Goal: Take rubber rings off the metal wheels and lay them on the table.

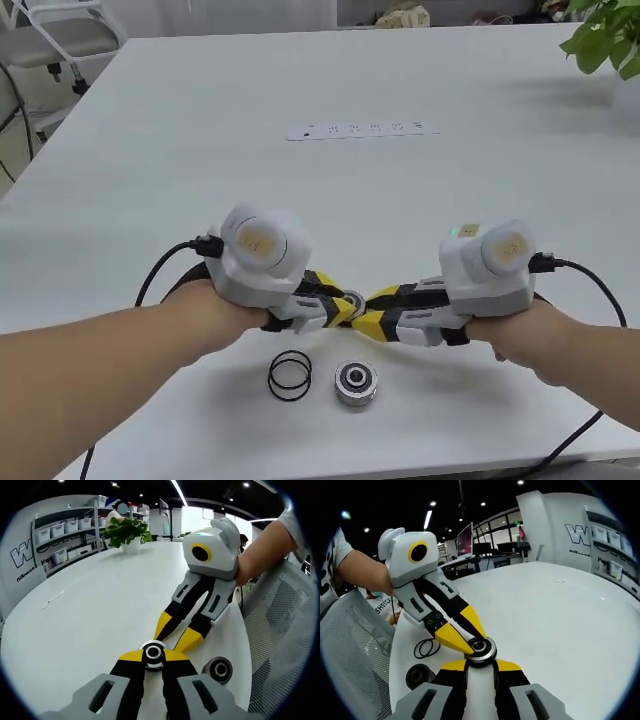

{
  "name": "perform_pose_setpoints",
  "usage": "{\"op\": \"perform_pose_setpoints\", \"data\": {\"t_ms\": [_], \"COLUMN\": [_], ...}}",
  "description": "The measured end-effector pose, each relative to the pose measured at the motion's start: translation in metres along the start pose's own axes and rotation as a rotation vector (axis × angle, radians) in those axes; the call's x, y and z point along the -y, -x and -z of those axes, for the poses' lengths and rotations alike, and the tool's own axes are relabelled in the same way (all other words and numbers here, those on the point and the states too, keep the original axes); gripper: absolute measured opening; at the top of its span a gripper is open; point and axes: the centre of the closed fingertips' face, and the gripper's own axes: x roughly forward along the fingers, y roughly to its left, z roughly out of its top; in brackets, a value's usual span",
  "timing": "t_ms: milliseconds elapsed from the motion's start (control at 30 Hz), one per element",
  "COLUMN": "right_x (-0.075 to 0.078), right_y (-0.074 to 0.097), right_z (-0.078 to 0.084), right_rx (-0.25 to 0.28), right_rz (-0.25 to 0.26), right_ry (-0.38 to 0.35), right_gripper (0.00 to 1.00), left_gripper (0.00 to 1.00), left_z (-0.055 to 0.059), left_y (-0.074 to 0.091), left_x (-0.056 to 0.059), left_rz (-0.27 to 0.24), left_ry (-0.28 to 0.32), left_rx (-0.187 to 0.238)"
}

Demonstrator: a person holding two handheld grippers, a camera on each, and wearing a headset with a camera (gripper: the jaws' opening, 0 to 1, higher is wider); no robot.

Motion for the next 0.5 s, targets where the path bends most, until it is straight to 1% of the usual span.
{"op": "perform_pose_setpoints", "data": {"t_ms": [67,167,333,400,433,500], "right_x": [0.0003,0.0009,0.0015,0.0024,0.0026,0.0029], "right_y": [0.0008,0.0013,0.0016,0.0023,0.0031,0.0031], "right_z": [0.0009,0.0013,0.0008,0.0010,0.0014,0.0016], "right_rx": [-0.005,-0.008,-0.010,-0.012,-0.010,-0.010], "right_rz": [0.003,0.004,0.007,0.010,0.009,0.013], "right_ry": [0.011,0.008,0.015,0.021,0.012,0.011], "right_gripper": [0.15,0.12,0.10,0.07,0.04,0.03], "left_gripper": [0.07,0.07,0.07,0.07,0.07,0.07], "left_z": [-0.0001,-0.0001,0.0002,0.0002,0.0002,0.0001], "left_y": [0.0001,-0.0002,0.0000,0.0000,0.0000,0.0000], "left_x": [0.0001,-0.0001,-0.0006,-0.0008,-0.0008,-0.0007], "left_rz": [0.000,-0.001,-0.007,-0.008,-0.009,-0.010], "left_ry": [0.004,0.004,0.009,0.010,0.010,0.011], "left_rx": [0.001,0.001,0.005,0.006,0.006,0.007]}}
